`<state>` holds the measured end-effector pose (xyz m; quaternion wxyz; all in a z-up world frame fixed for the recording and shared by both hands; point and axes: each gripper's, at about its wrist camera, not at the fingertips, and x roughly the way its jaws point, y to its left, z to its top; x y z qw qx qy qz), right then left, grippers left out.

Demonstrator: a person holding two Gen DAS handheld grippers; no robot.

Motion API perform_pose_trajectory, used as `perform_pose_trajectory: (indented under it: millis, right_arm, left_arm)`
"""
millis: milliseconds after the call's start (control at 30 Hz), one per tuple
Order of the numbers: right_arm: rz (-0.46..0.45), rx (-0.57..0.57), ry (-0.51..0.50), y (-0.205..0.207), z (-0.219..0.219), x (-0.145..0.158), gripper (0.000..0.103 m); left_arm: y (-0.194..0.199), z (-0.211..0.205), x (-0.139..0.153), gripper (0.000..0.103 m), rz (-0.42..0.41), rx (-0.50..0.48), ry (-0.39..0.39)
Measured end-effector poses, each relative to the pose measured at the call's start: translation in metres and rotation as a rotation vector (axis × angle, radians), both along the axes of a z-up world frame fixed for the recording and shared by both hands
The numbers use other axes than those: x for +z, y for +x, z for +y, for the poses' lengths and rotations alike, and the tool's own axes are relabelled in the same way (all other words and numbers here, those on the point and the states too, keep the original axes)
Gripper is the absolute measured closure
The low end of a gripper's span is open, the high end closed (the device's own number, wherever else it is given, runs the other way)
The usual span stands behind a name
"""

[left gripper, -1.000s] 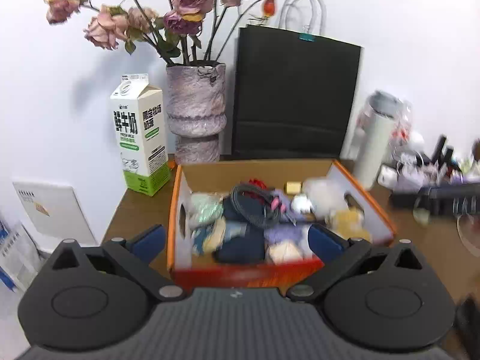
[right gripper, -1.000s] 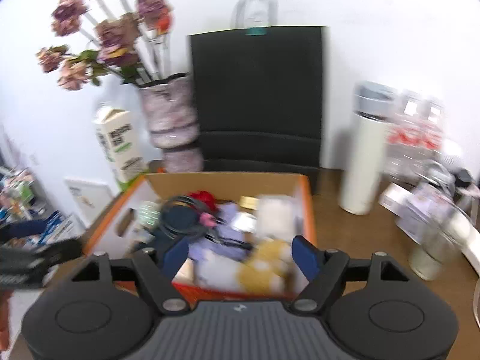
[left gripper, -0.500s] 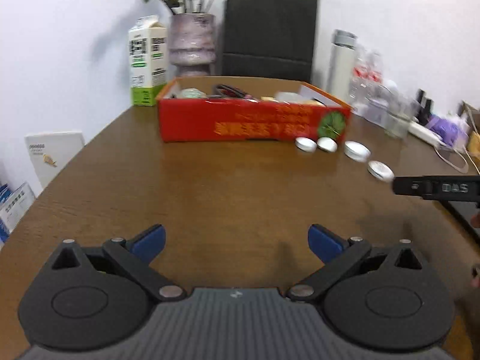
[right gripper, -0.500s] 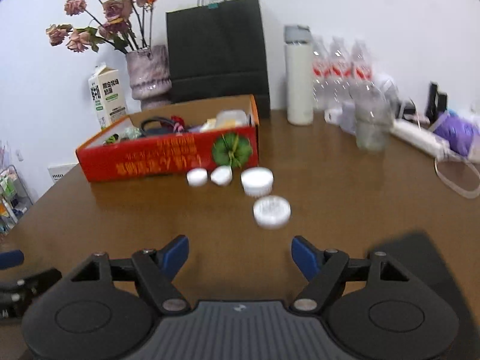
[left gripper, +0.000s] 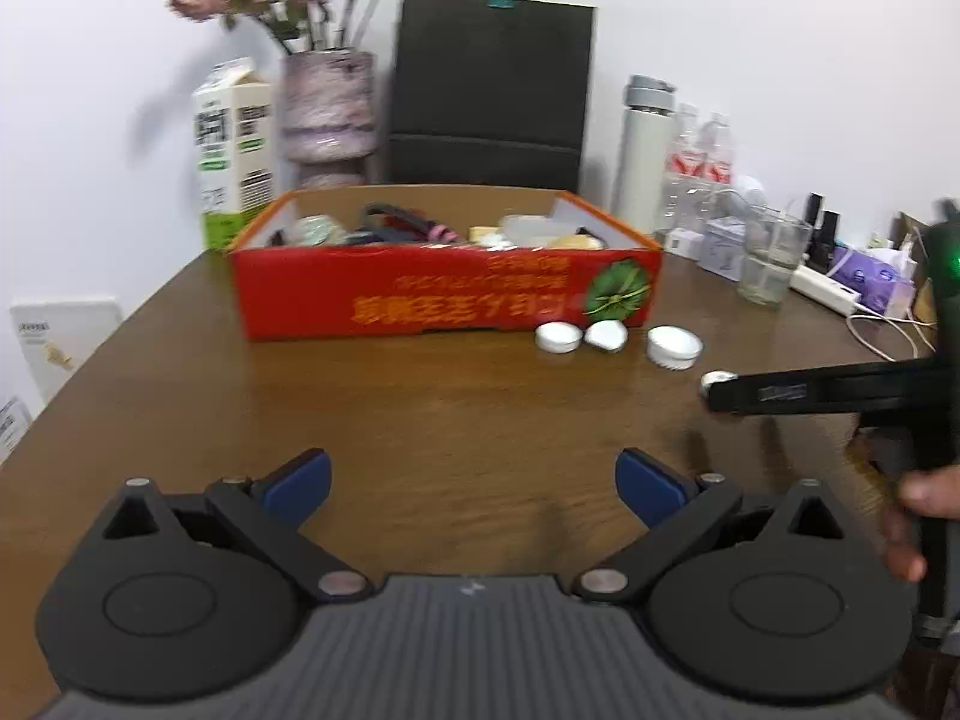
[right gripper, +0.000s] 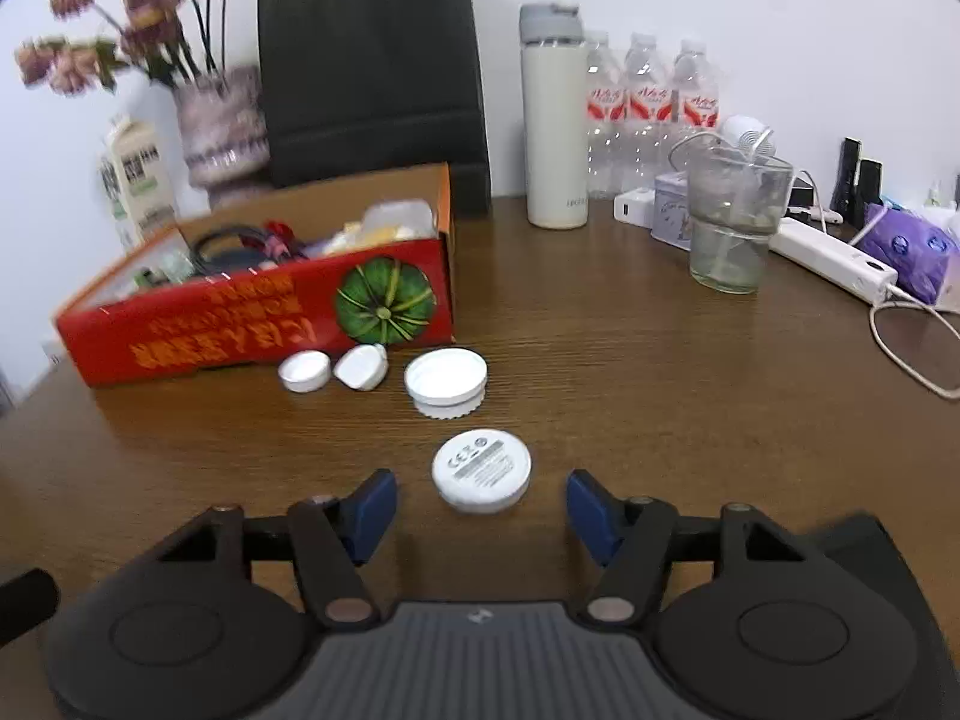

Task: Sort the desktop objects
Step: 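Grasp a white disc with the right tool while the left tool grasps a white cap, then carry the white disc and cap into the box and open both tools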

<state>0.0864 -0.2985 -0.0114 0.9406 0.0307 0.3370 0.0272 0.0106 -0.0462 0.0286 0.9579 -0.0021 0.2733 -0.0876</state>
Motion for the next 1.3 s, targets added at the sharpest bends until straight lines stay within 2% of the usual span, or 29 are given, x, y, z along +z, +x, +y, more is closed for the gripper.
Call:
perform_pose_trajectory:
  millis: [133, 167, 233, 333, 467, 633, 733, 833, 933, 1067, 1133, 1200, 1300]
  right_arm:
    - [0.011, 0.020, -0.063, 0.016, 0.009, -0.005, 0.055]
    - [0.005, 0.027, -0.070, 0.017, 0.009, -0.005, 0.065]
    - [0.004, 0.039, -0.055, 0.020, 0.007, -0.004, 0.065]
    - [-0.022, 0.031, -0.025, 0.019, -0.001, -0.005, 0.065]
    - [-0.047, 0.015, 0.046, 0.012, -0.010, -0.004, 0.065]
    - [-0.081, 0.028, 0.027, 0.002, -0.004, -0.001, 0.065]
    - [-0.090, 0.037, 0.031, 0.000, -0.002, 0.001, 0.065]
    - [-0.079, 0.059, -0.001, -0.001, 0.005, 0.000, 0.065]
    - [-0.086, 0.086, -0.009, -0.003, 0.011, 0.000, 0.065]
    - [-0.088, 0.095, -0.004, -0.005, 0.013, 0.000, 0.065]
    - [-0.085, 0.093, 0.003, -0.006, 0.012, -0.001, 0.065]
    - [-0.079, 0.089, 0.007, -0.007, 0.011, -0.002, 0.065]
    - [-0.089, 0.087, 0.021, -0.011, 0.009, -0.002, 0.065]
  left_arm:
    - [0.021, -0.019, 0.007, 0.000, -0.039, -0.057, 0.040]
    - [0.029, -0.023, 0.009, 0.001, -0.055, -0.074, 0.045]
    - [0.051, -0.030, 0.014, 0.003, -0.072, -0.095, 0.042]
    - [0.085, -0.042, 0.013, 0.015, -0.058, -0.092, 0.035]
    - [0.126, -0.054, -0.004, 0.032, 0.022, -0.108, -0.026]
    - [0.157, -0.064, -0.022, 0.039, 0.095, -0.038, -0.072]
    - [0.160, -0.071, -0.027, 0.046, 0.101, -0.024, -0.049]
    - [0.160, -0.069, -0.026, 0.065, 0.094, -0.017, -0.066]
    - [0.161, -0.066, -0.027, 0.075, 0.105, -0.017, -0.091]
    - [0.158, -0.066, -0.027, 0.076, 0.106, -0.030, -0.122]
    - [0.151, -0.067, -0.026, 0.076, 0.104, -0.034, -0.101]
    - [0.136, -0.066, -0.022, 0.076, 0.090, -0.041, -0.088]
    - [0.103, -0.052, -0.010, 0.076, 0.062, -0.042, -0.123]
